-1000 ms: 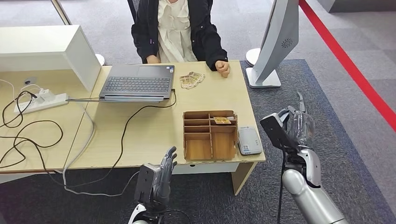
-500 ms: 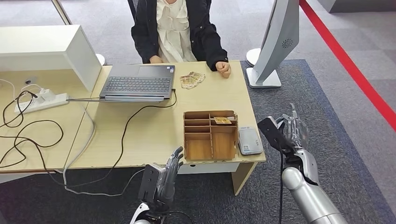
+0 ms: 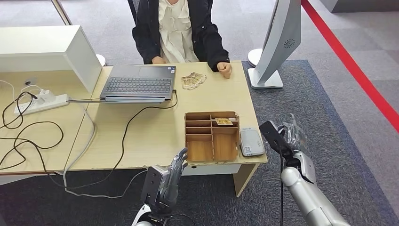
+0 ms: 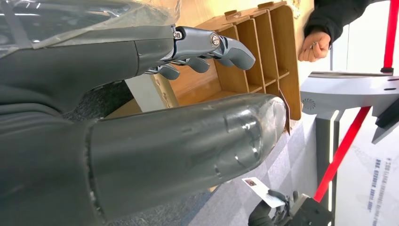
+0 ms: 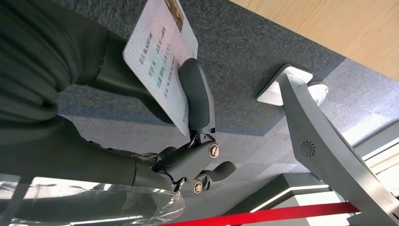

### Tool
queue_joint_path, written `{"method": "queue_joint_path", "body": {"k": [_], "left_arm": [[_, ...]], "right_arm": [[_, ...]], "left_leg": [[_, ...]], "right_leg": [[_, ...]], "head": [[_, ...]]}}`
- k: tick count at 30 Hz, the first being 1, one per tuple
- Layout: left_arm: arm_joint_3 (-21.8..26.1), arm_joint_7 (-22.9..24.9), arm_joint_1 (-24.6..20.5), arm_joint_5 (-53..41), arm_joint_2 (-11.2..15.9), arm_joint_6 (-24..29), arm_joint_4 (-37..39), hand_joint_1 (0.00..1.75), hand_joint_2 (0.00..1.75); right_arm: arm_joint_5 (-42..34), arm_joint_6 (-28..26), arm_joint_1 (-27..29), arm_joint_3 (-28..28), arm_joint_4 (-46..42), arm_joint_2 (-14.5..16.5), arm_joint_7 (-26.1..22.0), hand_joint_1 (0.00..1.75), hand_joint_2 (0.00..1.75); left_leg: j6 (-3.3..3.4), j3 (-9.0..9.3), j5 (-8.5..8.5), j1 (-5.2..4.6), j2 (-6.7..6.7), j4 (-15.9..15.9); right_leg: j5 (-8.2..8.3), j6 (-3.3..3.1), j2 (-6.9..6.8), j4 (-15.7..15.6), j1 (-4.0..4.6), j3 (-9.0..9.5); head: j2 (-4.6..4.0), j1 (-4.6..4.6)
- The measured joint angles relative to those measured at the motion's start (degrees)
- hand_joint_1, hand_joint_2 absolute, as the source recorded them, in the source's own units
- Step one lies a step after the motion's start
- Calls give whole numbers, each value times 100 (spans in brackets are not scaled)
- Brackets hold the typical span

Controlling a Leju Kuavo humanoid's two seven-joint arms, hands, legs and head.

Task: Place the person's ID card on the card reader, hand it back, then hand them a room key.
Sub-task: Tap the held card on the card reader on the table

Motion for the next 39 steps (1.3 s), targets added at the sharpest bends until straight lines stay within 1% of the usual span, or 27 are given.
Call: {"method": "queue_joint_path", "body": {"k": [15,22,28,33,39], "left_arm": [[-2,-176,-82,33,-101,-92,222,0,0],[-2,-209,-116,38,-143,-111,335,0,0],[-2,-262,-138,51,-173,-190,425,0,0],[1,-281,-151,21,-189,-196,476,0,0],[3,-279,-154,-5,-198,-176,509,0,0]], "right_arm": [[-176,-66,-302,38,850,194,-322,175,175],[-222,-102,-386,51,1068,273,-403,175,175],[-344,-247,-458,66,1246,321,-545,175,175],[-448,-441,-481,81,1263,344,-621,175,175],[-414,-492,-450,100,979,341,-510,175,175]], "left_leg": [[0,0,0,-1,0,0],[0,-1,0,-1,0,0],[0,-1,0,-2,0,1],[0,0,0,-1,0,1],[0,0,0,-1,0,1]], "right_leg": [[0,0,0,0,-1,0],[0,0,0,0,-1,-1],[0,0,0,0,-2,0],[0,0,0,0,-1,0],[0,0,0,0,-1,-1]], "head": [[0,0],[0,0],[0,0],[0,0],[0,0]]}}
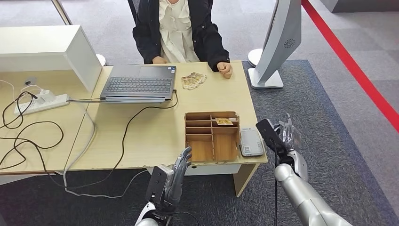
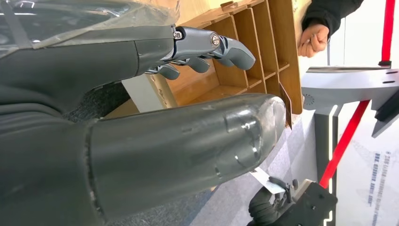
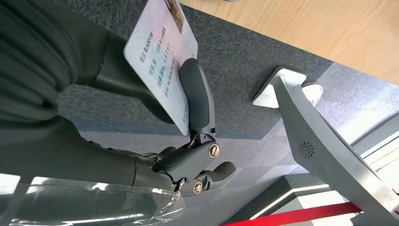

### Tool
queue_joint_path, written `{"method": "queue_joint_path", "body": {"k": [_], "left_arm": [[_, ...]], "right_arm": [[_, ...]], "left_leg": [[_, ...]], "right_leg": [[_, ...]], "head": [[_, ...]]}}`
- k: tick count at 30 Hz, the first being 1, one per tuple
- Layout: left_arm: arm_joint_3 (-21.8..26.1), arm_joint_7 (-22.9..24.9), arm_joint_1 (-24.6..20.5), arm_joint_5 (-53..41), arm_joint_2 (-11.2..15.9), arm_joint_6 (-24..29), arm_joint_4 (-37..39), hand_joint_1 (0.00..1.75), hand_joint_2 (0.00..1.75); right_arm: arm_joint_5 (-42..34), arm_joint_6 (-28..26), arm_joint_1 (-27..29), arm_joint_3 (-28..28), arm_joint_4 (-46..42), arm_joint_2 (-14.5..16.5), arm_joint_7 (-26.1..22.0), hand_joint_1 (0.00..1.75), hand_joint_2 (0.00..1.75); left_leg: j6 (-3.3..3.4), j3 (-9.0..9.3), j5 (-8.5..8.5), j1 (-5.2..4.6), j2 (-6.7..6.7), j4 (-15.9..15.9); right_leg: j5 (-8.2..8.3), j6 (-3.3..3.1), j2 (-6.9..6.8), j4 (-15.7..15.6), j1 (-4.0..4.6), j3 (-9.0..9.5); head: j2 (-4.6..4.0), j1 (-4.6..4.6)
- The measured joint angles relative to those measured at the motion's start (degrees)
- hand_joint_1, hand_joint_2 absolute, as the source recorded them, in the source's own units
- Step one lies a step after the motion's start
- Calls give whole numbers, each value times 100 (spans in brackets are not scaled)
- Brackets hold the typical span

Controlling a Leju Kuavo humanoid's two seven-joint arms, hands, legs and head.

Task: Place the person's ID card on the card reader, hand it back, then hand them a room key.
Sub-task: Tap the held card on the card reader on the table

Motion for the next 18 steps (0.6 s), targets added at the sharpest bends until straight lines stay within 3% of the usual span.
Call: {"method": "queue_joint_path", "body": {"k": [18], "left_arm": [[5,114,1,-39,-1,-23,-1,0,0]], "right_arm": [[420,548,405,129,-1113,-27,534,175,175]], "left_leg": [[0,-1,0,0,0,0]], "right_leg": [[0,0,0,0,0,0]], "head": [[0,0]]}}
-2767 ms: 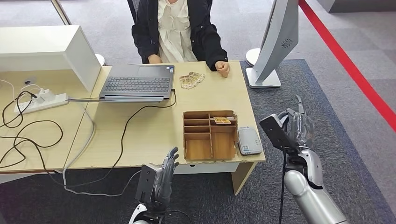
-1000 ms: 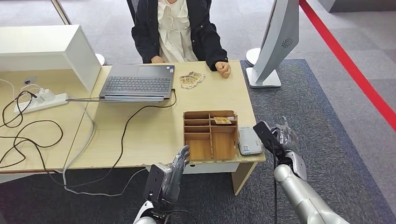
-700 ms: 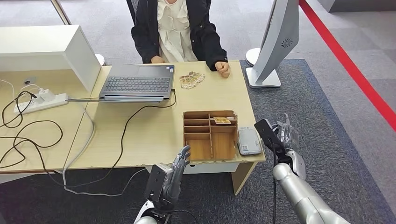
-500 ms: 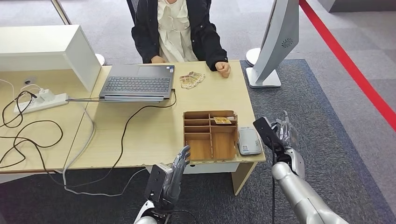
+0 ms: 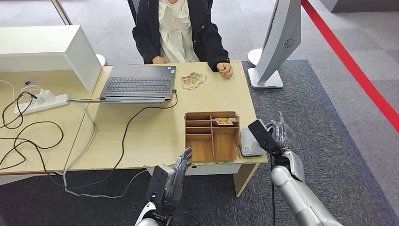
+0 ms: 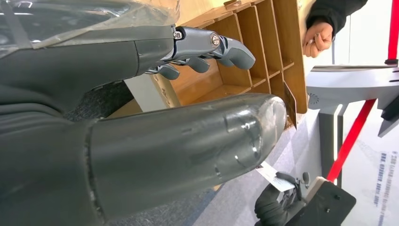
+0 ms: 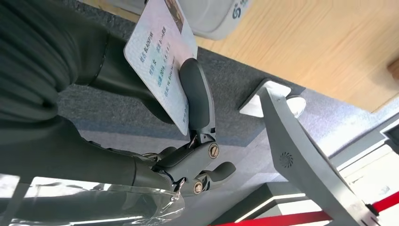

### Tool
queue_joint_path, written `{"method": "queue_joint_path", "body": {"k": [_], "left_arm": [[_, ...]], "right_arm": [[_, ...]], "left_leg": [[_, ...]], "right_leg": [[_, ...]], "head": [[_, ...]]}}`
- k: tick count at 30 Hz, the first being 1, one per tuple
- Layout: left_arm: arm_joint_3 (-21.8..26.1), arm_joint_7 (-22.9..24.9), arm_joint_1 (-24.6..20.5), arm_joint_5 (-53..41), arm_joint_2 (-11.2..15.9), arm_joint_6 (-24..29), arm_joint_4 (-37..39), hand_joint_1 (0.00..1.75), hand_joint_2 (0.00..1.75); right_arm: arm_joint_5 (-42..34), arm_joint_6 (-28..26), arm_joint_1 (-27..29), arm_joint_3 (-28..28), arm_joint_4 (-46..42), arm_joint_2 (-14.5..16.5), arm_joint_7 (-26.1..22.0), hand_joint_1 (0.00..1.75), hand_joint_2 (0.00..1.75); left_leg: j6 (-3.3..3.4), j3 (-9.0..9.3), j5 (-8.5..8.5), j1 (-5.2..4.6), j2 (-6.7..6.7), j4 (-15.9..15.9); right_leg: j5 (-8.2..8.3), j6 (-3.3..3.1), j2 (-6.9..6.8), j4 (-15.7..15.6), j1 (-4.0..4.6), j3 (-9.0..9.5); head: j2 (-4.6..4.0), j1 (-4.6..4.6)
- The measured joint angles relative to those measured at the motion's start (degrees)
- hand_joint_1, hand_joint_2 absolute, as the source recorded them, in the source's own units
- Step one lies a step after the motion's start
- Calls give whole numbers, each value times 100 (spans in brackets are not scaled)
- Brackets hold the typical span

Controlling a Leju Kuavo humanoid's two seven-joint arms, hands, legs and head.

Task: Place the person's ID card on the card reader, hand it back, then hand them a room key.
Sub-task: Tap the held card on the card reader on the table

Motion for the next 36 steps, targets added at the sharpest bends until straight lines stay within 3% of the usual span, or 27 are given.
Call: {"method": "queue_joint_path", "body": {"k": [17,26,36], "left_arm": [[0,81,-1,-62,0,-20,-3,0,0],[0,141,0,-113,0,-41,-14,0,0],[0,133,1,-143,0,-2,-20,0,0]], "right_arm": [[185,458,-88,222,357,71,72,175,175],[58,345,-176,247,934,181,-143,175,175],[-84,200,-378,250,964,215,-201,175,175]], "left_leg": [[0,1,0,0,0,0],[0,4,0,0,0,0],[1,6,2,0,1,1]], "right_leg": [[0,0,0,0,0,1],[0,0,0,0,0,5],[2,0,0,0,0,7]], "head": [[0,0],[0,0],[0,0]]}}
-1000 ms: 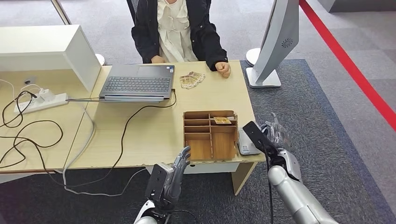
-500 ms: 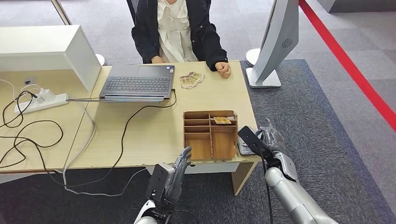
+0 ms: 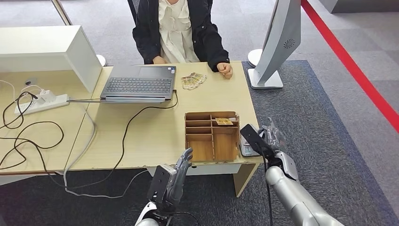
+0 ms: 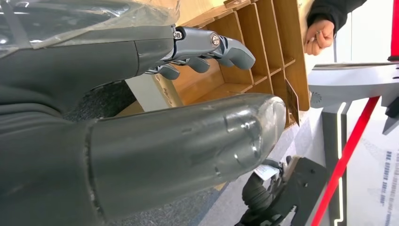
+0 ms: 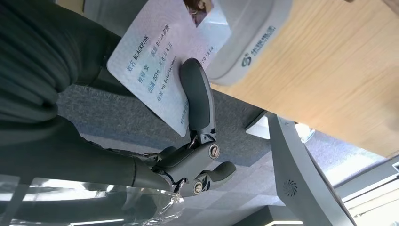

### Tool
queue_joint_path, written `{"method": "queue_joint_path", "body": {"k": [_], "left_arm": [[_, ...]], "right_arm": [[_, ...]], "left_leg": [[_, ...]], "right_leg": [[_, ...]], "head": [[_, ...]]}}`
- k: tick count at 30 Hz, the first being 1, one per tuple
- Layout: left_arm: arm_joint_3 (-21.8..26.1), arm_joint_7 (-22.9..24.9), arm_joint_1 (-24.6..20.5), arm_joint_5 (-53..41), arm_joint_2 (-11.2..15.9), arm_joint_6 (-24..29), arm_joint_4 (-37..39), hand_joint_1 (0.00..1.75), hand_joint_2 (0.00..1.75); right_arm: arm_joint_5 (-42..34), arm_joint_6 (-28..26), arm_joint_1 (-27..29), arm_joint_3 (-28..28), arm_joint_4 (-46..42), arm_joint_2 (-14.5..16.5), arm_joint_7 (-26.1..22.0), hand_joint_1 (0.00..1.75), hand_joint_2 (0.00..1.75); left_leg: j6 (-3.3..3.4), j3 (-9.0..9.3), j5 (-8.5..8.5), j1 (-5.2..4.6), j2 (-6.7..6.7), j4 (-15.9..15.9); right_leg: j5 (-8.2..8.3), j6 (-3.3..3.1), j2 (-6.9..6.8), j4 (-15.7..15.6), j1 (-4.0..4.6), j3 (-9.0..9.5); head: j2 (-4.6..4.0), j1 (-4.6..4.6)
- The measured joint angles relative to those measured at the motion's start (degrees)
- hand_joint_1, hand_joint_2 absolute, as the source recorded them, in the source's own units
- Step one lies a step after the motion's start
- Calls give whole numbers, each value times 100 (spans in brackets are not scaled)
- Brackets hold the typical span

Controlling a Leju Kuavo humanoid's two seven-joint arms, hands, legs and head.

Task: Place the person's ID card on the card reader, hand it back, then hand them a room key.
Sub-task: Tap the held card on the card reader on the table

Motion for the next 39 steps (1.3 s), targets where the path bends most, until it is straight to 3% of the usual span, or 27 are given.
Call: {"method": "queue_joint_path", "body": {"k": [25,33,39], "left_arm": [[-8,-205,-18,153,-4,-142,57,0,0],[-162,-318,-139,488,-25,-48,156,0,0],[-302,-362,-257,546,-67,-308,246,0,0]], "right_arm": [[-132,-152,-771,13,-592,5,-266,175,175],[-25,175,-1118,165,-807,149,-303,175,175],[39,328,-1642,373,-587,290,-256,175,175]], "left_leg": [[0,-4,0,-1,0,1],[0,-7,1,-1,1,1],[0,-7,2,0,0,1]], "right_leg": [[1,2,0,1,-1,-5],[2,2,1,1,0,-7],[2,2,0,2,0,-8]], "head": [[0,0],[0,1],[0,1]]}}
